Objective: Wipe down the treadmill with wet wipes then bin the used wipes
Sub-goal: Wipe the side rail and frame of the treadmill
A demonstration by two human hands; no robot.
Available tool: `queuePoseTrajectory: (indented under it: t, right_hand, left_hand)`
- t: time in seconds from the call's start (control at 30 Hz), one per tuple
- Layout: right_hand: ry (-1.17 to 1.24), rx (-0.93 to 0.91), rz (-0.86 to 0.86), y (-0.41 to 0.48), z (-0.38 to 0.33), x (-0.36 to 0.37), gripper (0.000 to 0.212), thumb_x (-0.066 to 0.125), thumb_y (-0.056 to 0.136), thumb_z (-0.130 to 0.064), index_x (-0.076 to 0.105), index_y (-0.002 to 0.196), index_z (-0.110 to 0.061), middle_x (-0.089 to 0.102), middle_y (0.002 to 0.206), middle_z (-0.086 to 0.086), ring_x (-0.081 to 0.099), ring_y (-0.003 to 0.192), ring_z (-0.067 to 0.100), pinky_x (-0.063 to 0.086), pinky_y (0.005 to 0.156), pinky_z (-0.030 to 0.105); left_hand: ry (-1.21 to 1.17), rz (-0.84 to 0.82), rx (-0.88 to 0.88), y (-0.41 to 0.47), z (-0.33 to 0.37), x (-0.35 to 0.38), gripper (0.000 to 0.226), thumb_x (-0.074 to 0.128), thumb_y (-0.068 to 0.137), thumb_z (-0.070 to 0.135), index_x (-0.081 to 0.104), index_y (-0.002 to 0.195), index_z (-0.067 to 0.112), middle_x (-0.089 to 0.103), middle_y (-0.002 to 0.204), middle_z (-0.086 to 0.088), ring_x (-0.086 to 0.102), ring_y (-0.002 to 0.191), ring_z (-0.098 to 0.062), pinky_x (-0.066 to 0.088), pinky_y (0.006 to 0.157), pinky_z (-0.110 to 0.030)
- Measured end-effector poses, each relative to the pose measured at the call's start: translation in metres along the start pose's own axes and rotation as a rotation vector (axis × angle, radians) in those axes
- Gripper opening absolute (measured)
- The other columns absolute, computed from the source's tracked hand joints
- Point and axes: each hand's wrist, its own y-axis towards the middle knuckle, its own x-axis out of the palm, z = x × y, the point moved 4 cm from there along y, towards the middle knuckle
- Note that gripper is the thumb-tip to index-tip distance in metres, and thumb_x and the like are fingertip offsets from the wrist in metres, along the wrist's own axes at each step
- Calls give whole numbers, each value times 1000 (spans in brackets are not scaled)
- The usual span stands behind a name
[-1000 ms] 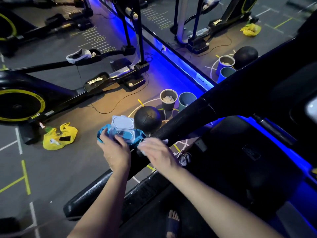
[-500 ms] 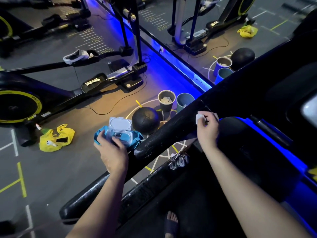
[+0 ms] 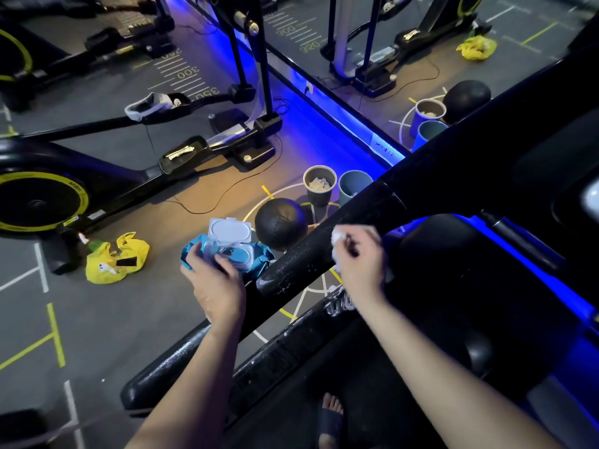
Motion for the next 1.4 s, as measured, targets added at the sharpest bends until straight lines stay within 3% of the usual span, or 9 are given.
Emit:
queuePoseTrajectory:
  t: [0.1,0.4,0.63,0.73,0.83,1.0,1.2,1.3,1.4]
  right_hand:
    - [-65,20,130,38,-6,-4,21,64,83,-9,70,95,-25,69,93,0,65,83,21,54,75,33]
    - [-148,-501,-442,-69,-25,81,24,66,85,7,79,101,-8,75,103,3,64,94,22,52,91,29]
    - [-118,-551,-509,-96,-3,53,30,68,85,9,78,105,-11,74,109,-1,66,96,19,54,91,27]
    - [-166,-337,-410,-90,24,21,26,66,85,1,79,101,-15,73,104,-6,67,95,10,55,85,24]
    - [-194,118,-265,-88,60,-10,19,71,85,-4,77,92,-20,71,87,-6,66,80,10,52,73,21]
    - [-56,707,-63,-102,114,-29,24,72,83,-2,69,82,-26,76,95,6,70,85,17,55,79,29]
    - [152,1117,107,-101,145,-15,19,70,83,6,71,101,0,68,75,14,64,61,22,51,45,24]
    - [295,1117,-29,-83,152,9,29,64,86,14,69,109,-3,73,99,18,70,91,25,61,76,28]
    - [157,1129,-374,-79,160,18,63,59,94,6,44,149,-21,57,145,1,50,133,17,33,118,41]
  left_hand:
    - [-2,0,-1,1,-1,1,44,49,107,23,43,150,15,43,147,-17,59,113,-52,45,96,-51]
    - [-48,18,9,0,-2,0,42,49,107,21,45,148,14,44,146,-16,59,116,-47,44,98,-48]
    - [-64,14,11,1,-3,-1,42,49,107,20,44,149,14,45,144,-16,58,118,-43,43,99,-45]
    - [-61,7,5,1,-2,-2,42,49,108,22,44,149,16,44,144,-15,59,116,-44,44,99,-46]
    - [-45,1,-4,0,-2,-2,42,48,108,23,44,148,16,44,145,-15,60,114,-47,44,98,-48]
    - [-49,-3,0,-3,0,-3,42,48,107,23,44,149,15,43,147,-15,59,115,-47,44,99,-46]
    - [-51,21,19,0,-3,0,45,50,106,21,44,150,11,44,146,-18,57,117,-45,44,99,-45]
    - [-54,35,24,2,-5,1,44,51,106,19,45,149,10,45,146,-18,55,119,-42,42,99,-42]
    - [-44,47,19,4,-6,2,44,51,106,19,45,149,10,45,146,-17,55,120,-39,41,99,-40]
